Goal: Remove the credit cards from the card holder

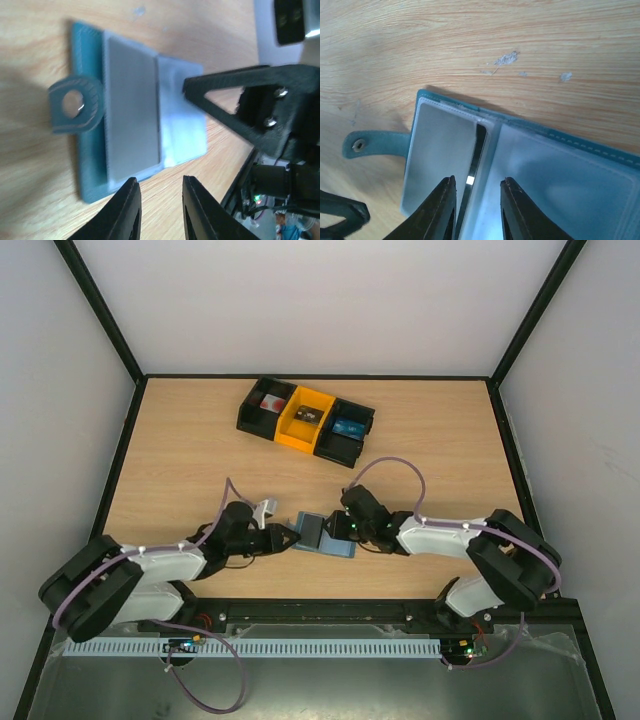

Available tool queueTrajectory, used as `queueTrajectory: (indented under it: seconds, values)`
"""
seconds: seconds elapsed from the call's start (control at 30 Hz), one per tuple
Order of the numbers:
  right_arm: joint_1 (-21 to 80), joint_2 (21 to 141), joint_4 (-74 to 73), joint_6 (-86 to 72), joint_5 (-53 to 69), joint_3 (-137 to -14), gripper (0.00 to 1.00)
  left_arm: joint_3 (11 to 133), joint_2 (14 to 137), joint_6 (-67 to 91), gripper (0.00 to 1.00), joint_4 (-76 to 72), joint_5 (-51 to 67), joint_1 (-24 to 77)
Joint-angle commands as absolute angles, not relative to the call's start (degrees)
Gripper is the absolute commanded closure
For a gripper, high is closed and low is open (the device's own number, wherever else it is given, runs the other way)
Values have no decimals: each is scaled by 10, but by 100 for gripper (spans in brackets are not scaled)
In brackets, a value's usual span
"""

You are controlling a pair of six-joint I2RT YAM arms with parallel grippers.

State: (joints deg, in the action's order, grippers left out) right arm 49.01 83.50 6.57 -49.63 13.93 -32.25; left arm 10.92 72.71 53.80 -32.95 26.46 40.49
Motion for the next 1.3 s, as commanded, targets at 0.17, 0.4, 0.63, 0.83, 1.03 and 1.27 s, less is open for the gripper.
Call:
queueTrajectory:
  seconds: [0.17,0.4,0.63,0.83,1.03,1.27]
  values:
    - [487,804,190,-619,193,-257,75,182,669,486,57,-240,213,383]
    - [488,839,240,-635,195,-253,75,217,742,456,58,-270,268,356]
    - [488,874,255,-626,197,-246,78,249,829,406,58,-232,261,337]
    - [488,878,241,-611,194,-248,77,222,852,426,62,-238,258,335]
    - [488,871,227,-596,195,-250,77,166,836,467,67,-275,261,339]
    - [488,860,215,-586,183,-249,76,145,813,487,80,-285,258,365]
